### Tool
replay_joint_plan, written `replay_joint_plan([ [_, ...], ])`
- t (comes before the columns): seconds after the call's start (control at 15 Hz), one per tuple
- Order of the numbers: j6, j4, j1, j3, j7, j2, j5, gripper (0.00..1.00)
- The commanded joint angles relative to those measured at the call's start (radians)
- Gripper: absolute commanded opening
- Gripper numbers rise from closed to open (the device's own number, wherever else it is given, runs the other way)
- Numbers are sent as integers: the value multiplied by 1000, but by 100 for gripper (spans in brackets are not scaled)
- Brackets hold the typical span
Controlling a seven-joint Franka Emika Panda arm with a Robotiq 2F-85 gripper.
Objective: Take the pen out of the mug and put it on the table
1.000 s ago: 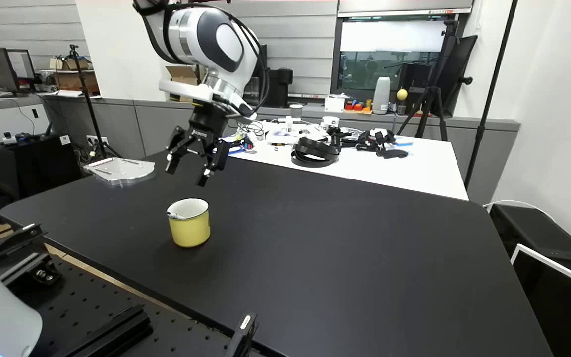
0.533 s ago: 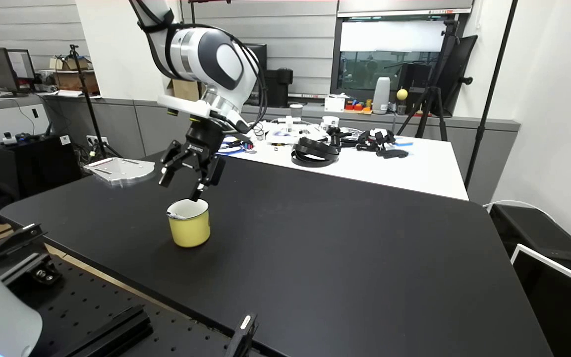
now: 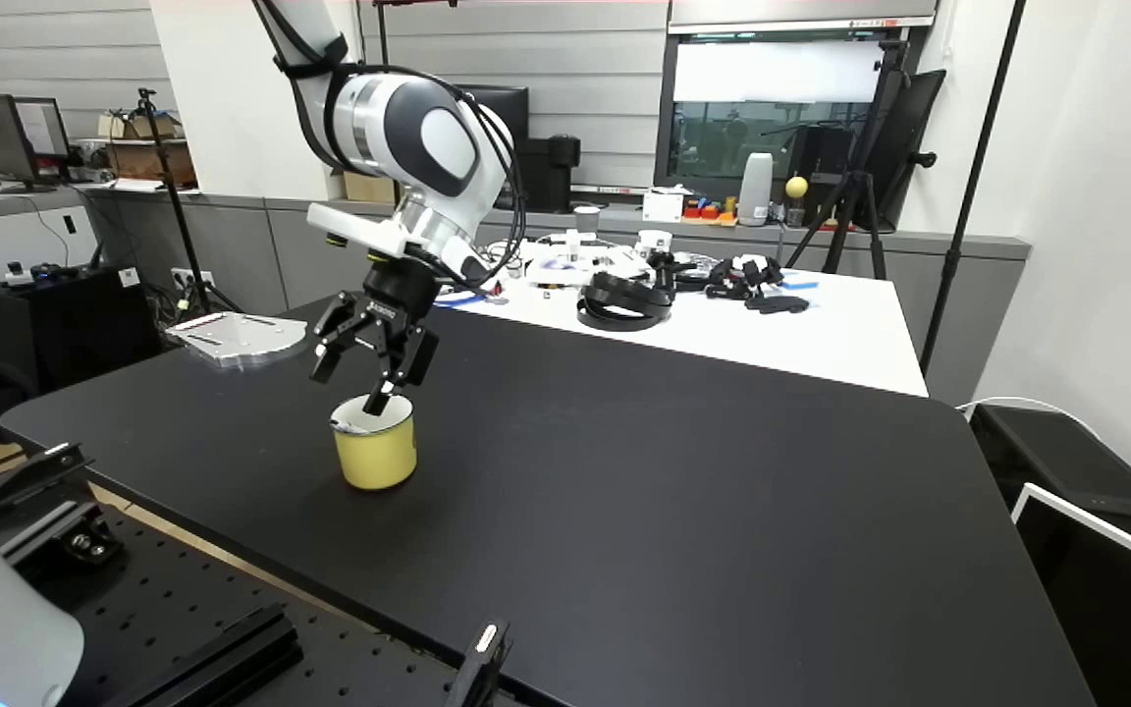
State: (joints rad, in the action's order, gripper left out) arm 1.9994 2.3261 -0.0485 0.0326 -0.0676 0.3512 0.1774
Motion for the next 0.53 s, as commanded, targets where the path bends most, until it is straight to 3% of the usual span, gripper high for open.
replay_joint_plan([
  [0.0,28,10,-16,-6,-9,14,25,100],
  [0.47,52,16,-18,-7,-8,37,36,100],
])
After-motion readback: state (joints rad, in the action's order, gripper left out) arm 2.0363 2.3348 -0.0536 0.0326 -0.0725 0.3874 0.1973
